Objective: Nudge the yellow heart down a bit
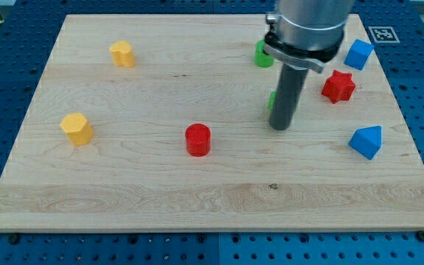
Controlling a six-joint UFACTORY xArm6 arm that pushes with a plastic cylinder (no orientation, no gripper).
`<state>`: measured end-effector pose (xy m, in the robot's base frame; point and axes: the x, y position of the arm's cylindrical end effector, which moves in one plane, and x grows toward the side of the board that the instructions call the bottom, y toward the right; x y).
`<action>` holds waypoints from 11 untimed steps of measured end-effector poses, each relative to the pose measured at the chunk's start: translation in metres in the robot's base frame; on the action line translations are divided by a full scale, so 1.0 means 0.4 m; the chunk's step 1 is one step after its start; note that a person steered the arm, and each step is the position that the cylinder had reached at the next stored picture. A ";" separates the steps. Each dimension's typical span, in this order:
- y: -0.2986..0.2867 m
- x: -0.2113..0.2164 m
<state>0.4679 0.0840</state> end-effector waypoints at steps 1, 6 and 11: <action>-0.043 -0.043; -0.765 0.151; -0.444 -0.370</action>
<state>0.3200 -0.0934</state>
